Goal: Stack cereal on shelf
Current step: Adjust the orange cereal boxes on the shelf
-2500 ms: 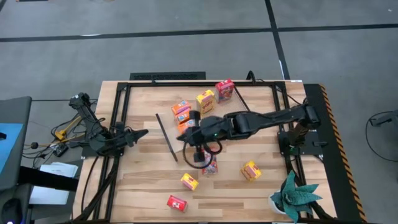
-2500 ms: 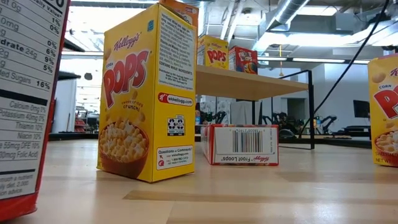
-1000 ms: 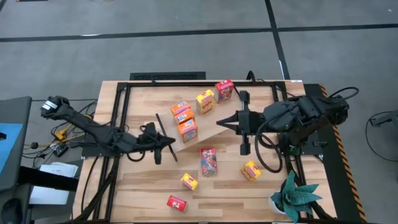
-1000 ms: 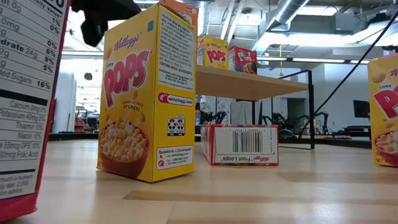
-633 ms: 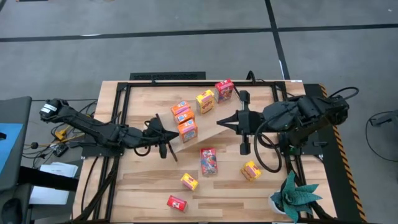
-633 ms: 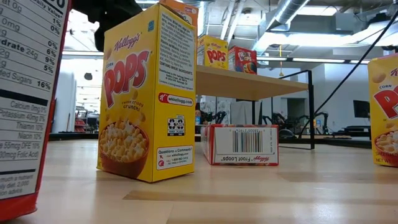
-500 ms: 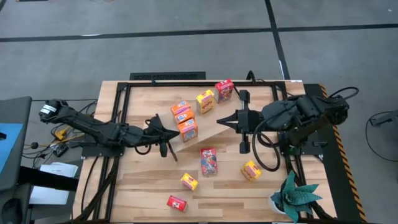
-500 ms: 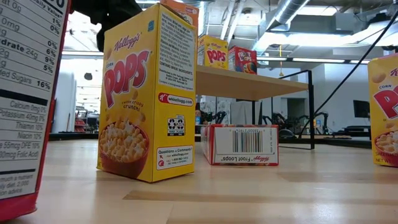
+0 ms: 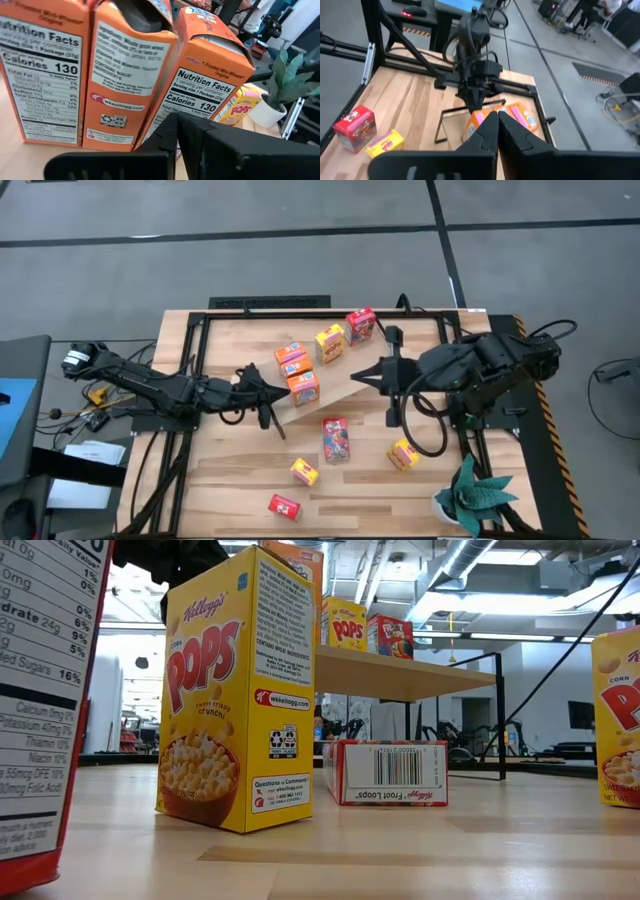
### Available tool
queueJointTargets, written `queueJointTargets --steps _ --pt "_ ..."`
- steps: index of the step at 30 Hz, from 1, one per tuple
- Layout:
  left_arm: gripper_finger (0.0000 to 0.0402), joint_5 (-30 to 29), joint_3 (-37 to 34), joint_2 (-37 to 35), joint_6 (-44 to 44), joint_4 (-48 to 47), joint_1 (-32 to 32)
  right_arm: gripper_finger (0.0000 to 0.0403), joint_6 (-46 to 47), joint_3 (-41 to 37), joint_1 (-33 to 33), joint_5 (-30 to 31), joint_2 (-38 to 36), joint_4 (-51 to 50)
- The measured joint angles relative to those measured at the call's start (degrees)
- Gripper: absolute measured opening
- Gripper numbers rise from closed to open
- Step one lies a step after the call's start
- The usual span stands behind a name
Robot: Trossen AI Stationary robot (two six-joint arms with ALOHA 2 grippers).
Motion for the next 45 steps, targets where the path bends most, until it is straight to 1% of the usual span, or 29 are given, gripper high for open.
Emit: queueJointTargets --steps 5,10,12,15,17,19,20,22,24,26,28,30,35,41,45 --pt "0.0000 1.3 0.0 0.0 -2.0 0.0 -1.4 0.0015 2.5 0.0 -0.2 0.0 0.0 -1.7" --pt "0.0000 1.2 0.0 0.0 -2.2 0.0 -2.3 0.0029 5.7 -0.7 -0.4 0.0 0.0 -3.0" --pt "0.0000 1.2 0.0 0.0 -2.1 0.0 -2.3 0.0030 6.7 -3.1 -1.2 0.0 0.7 -2.9" --pt "0.0000 1.2 0.0 0.0 -2.0 0.0 -2.3 0.0021 6.8 -8.1 -1.6 -0.4 1.7 -1.2" --pt "0.0000 1.2 0.0 0.0 -2.0 -0.3 -2.3 0.0012 6.6 -11.2 -2.4 -0.4 2.6 3.6" --pt "0.0000 1.4 0.0 0.0 -2.0 -0.4 -2.3 0.0008 6.7 -14.0 -3.0 -1.4 3.0 4.6" --pt "0.0000 1.4 0.0 0.0 -2.0 -0.5 -2.3 0.0008 6.9 -15.0 -3.3 -2.8 3.5 4.9" --pt "0.0000 1.5 0.0 0.0 -2.0 -0.9 -2.3 0.0013 7.0 -16.4 -4.4 -5.1 5.1 8.9" --pt "0.0000 1.5 0.0 0.0 -2.0 -1.0 -2.3 0.0023 7.1 -18.0 -4.9 -5.4 6.2 8.8" --pt "0.0000 1.5 0.0 0.0 -2.0 -1.4 -2.3 0.0028 7.1 -18.1 -5.5 -5.8 7.9 9.9" --pt "0.0000 1.4 0.0 -0.1 -2.0 -1.3 -2.3 0.0028 7.0 -18.2 -6.4 -6.6 9.1 8.6" --pt "0.0000 1.4 0.0 0.0 -1.8 -1.6 -2.3 0.0021 6.8 -18.1 -7.5 -8.0 10.2 9.7" --pt "0.0000 1.3 0.0 0.0 -1.6 -1.6 -2.3 0.0007 5.6 -18.1 -9.9 -10.5 12.4 8.9" --pt "0.0000 1.1 0.0 0.0 -1.6 -1.8 -2.3 0.0032 4.9 -18.1 -12.2 -10.8 12.4 9.0" --pt "0.0000 0.3 0.0 -0.1 -1.5 -1.8 -2.3 0.0034 4.7 -18.1 -13.6 -10.8 12.4 9.0"
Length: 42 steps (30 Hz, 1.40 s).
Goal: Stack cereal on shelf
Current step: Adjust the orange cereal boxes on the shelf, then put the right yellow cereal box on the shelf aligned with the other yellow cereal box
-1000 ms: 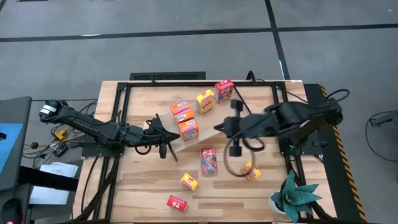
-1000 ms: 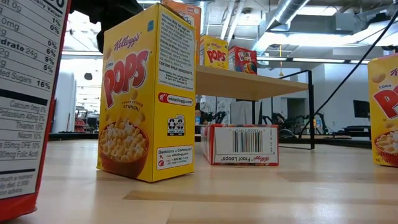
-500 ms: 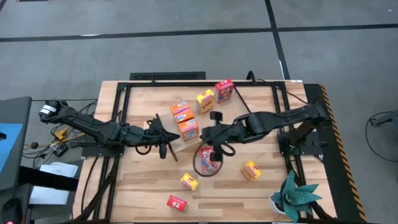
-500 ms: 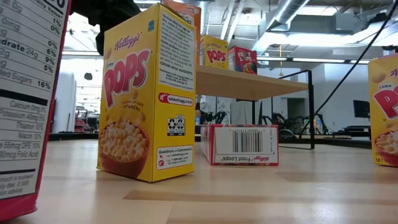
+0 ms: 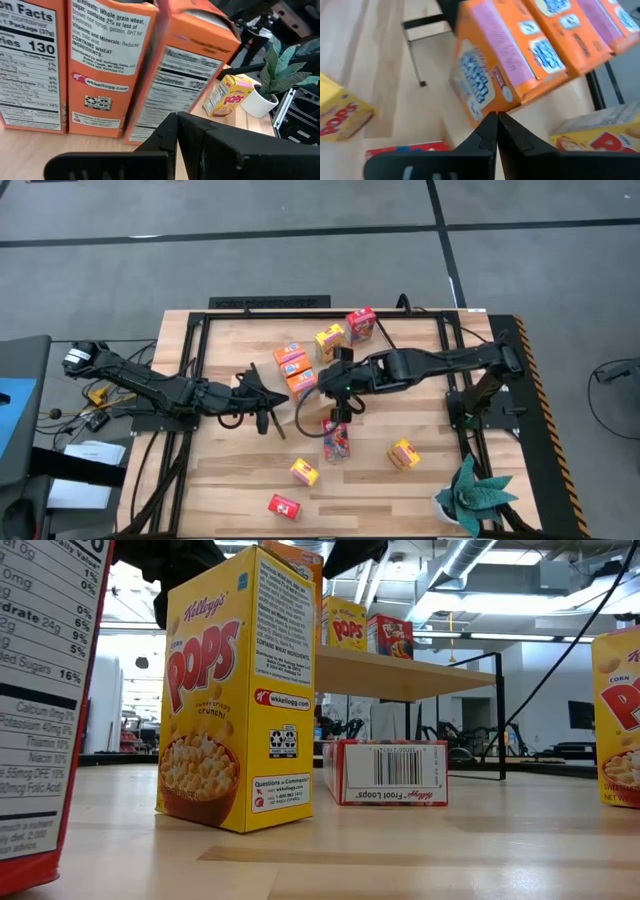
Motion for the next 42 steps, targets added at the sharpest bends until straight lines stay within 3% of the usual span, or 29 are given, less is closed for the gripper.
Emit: queueJointTargets --steps 10,16,26,30,34,42 --pt "0.0000 -0.9 0.0 0.0 0.0 0.0 0.1 0.0017 -1.0 0.0 0.2 -0.2 -0.3 -0.3" --pt "0.0000 -0.8 0.0 0.0 -0.1 0.2 0.1 0.0039 0.5 0.0 1.9 -0.2 -3.1 -2.7" --pt "0.0000 -4.2 0.0 0.0 2.4 1.2 0.1 0.0013 3.8 0.0 3.3 0.1 -9.9 -4.4" --pt "0.0000 -5.0 0.0 1.2 2.3 1.5 0.9 0.0021 5.7 0.1 3.2 0.2 -11.6 -5.8" --pt "0.0000 -3.0 0.0 3.1 2.0 2.5 1.9 0.0039 10.2 0.1 3.6 0.3 -12.5 -9.7" --pt "0.0000 -2.2 0.0 3.4 1.5 2.0 1.9 0.0035 26.9 0.1 6.9 0.1 -14.1 -30.8"
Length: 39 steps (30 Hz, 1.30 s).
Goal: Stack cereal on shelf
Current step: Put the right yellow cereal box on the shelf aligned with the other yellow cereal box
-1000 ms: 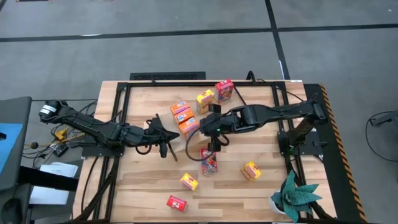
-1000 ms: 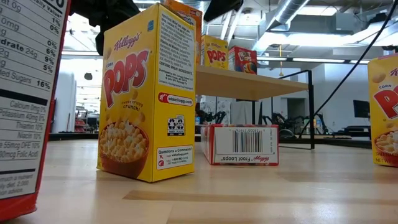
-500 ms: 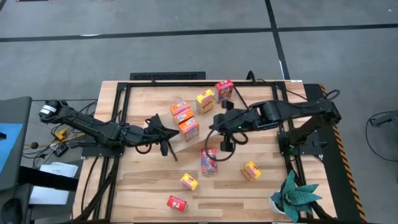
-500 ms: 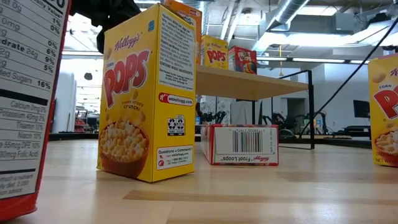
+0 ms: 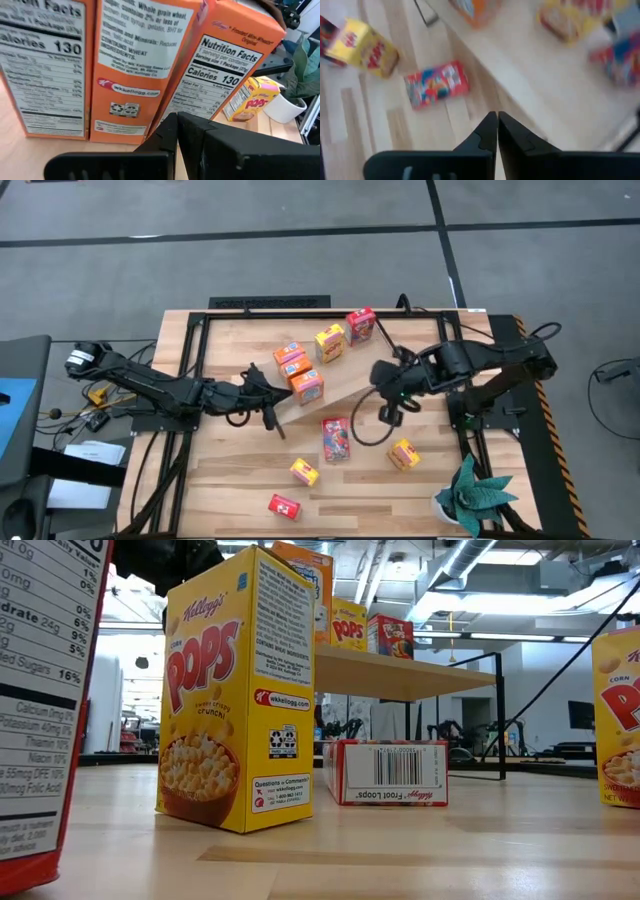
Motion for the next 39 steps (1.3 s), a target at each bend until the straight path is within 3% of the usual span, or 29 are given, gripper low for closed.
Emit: queueJointTargets --steps 2,5,8,12,18,21,26,31,39 --pt "0.0000 0.0 0.0 -0.6 0.0 0.4 0.0 0.0029 4.9 -0.1 1.6 -1.1 -0.5 -5.4" --pt "0.0000 0.0 0.0 -1.7 0.2 -0.3 0.0 0.0026 12.1 0.0 4.2 -7.4 -1.0 -11.0" --pt "0.0000 0.1 0.0 -3.1 -0.5 -1.3 0.0 0.0043 18.1 0.0 7.6 -12.1 -0.8 -16.0" --pt "0.0000 1.4 0.0 -5.2 -0.7 -3.0 -0.3 0.0111 24.3 -0.1 13.3 -12.7 -0.9 -14.9" --pt "0.0000 4.5 0.0 -9.9 -0.8 -6.5 -1.6 0.0245 41.6 -0.2 18.6 -11.0 -0.9 -15.2" --pt "0.0000 4.6 0.0 -12.2 -0.8 -7.6 -2.2 0.0282 49.1 -3.0 20.3 -9.3 -1.1 -15.5" --pt "0.0000 4.6 0.0 -14.2 -0.7 -8.6 -2.6 0.0296 56.0 -11.0 22.6 -10.5 -1.0 -13.6" --pt "0.0000 5.1 0.0 -14.2 -0.8 -10.2 -2.6 0.0297 56.7 -16.2 22.9 -10.7 -1.0 -4.1" --pt "0.0000 6.5 0.0 -13.9 -1.8 -11.4 -2.7 0.0297 57.7 -21.6 21.7 -10.7 -1.0 1.3"
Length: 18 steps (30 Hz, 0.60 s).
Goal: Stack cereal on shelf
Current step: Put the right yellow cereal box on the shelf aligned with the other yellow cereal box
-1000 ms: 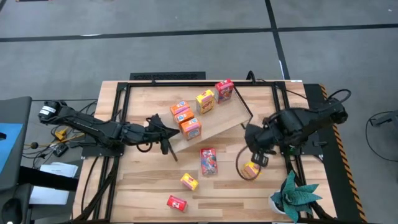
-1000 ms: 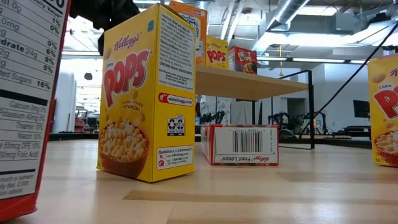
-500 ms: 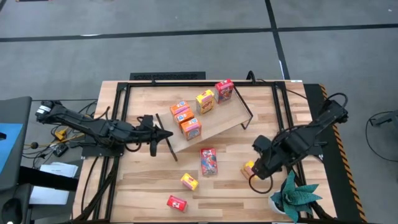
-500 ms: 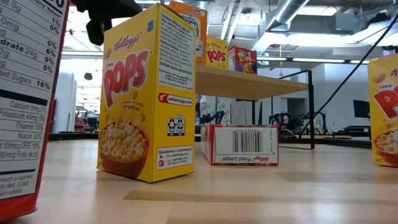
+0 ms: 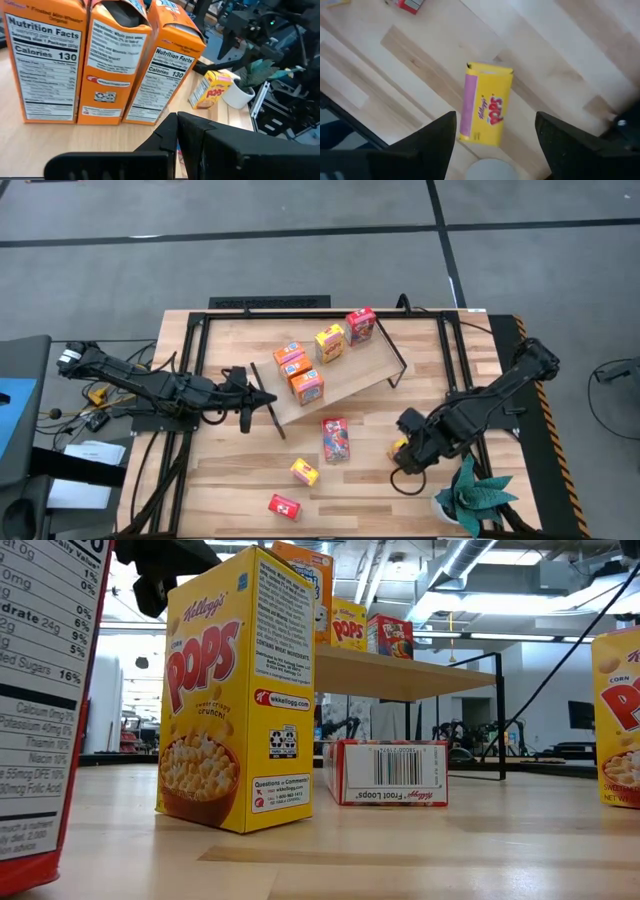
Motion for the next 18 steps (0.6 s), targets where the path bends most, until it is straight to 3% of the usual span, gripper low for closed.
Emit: queueJointTargets --steps 18 --pt "0.0000 -0.2 0.0 0.0 -0.4 -0.1 -1.6 0.0322 -1.9 -8.4 0.0 -1.1 0.0 8.7"
